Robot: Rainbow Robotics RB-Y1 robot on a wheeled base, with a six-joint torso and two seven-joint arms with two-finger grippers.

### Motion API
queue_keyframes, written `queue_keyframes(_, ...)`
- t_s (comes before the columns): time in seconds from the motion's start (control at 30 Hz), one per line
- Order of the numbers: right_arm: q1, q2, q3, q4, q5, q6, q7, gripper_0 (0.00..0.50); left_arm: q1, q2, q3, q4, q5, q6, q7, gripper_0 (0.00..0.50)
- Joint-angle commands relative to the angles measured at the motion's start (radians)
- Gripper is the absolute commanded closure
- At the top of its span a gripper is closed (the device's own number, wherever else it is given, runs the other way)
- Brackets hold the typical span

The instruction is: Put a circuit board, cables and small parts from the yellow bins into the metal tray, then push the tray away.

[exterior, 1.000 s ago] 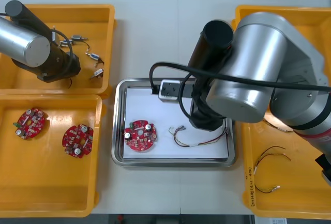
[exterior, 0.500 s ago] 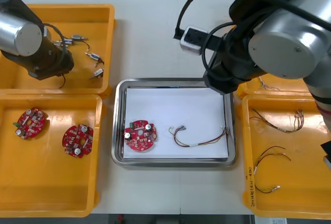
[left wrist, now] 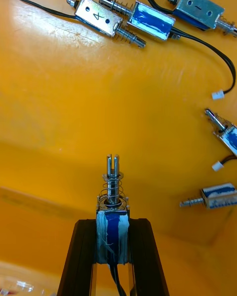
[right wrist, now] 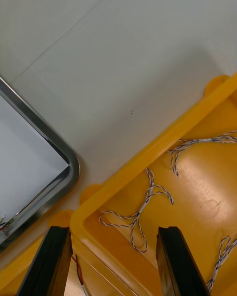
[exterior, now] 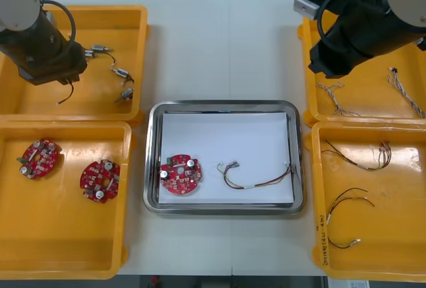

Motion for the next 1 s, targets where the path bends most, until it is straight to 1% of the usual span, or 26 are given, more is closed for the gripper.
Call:
queue_keyframes(0.03, -0.050, -0.055, -0.095, 0.055, 0.010, 0.003, 0.001, 0.000, -0.052, -0.004, 0.056, -0.086, -0.011, 0.084, -0.057, 0.500)
queue_keyframes(0.13, -0.065, -0.076, -0.126, 0.124, 0.015, 0.003, 0.009, 0.000, -0.052, -0.005, 0.058, -0.129, -0.012, 0.127, -0.046, 0.500)
queue_keyframes(0.23, -0.085, -0.090, -0.158, 0.189, 0.033, 0.003, 0.016, 0.000, -0.052, -0.025, 0.079, -0.167, -0.023, 0.170, -0.034, 0.500)
queue_keyframes(0.4, -0.117, -0.095, -0.224, 0.295, 0.076, 0.003, 0.026, 0.000, -0.081, -0.076, 0.084, -0.201, -0.026, 0.237, -0.025, 0.500)
queue_keyframes(0.53, -0.135, -0.101, -0.266, 0.375, 0.130, 0.003, 0.035, 0.000, -0.095, -0.134, 0.084, -0.241, -0.044, 0.287, -0.012, 0.500)
queue_keyframes(0.67, -0.143, -0.110, -0.282, 0.419, 0.167, 0.003, 0.041, 0.000, -0.095, -0.177, 0.081, -0.277, -0.047, 0.314, 0.005, 0.500)
queue_keyframes(0.73, -0.149, -0.110, -0.295, 0.448, 0.197, 0.003, 0.042, 0.000, -0.095, -0.200, 0.069, -0.305, -0.050, 0.330, 0.018, 0.500)
queue_keyframes(0.87, -0.175, -0.110, -0.319, 0.513, 0.250, 0.003, 0.038, 0.000, -0.095, -0.232, 0.033, -0.357, -0.055, 0.334, 0.084, 0.500)
queue_keyframes(1.0, -0.214, -0.110, -0.361, 0.594, 0.279, 0.003, 0.033, 0.000, -0.093, -0.263, -0.006, -0.405, -0.058, 0.334, 0.133, 0.500)
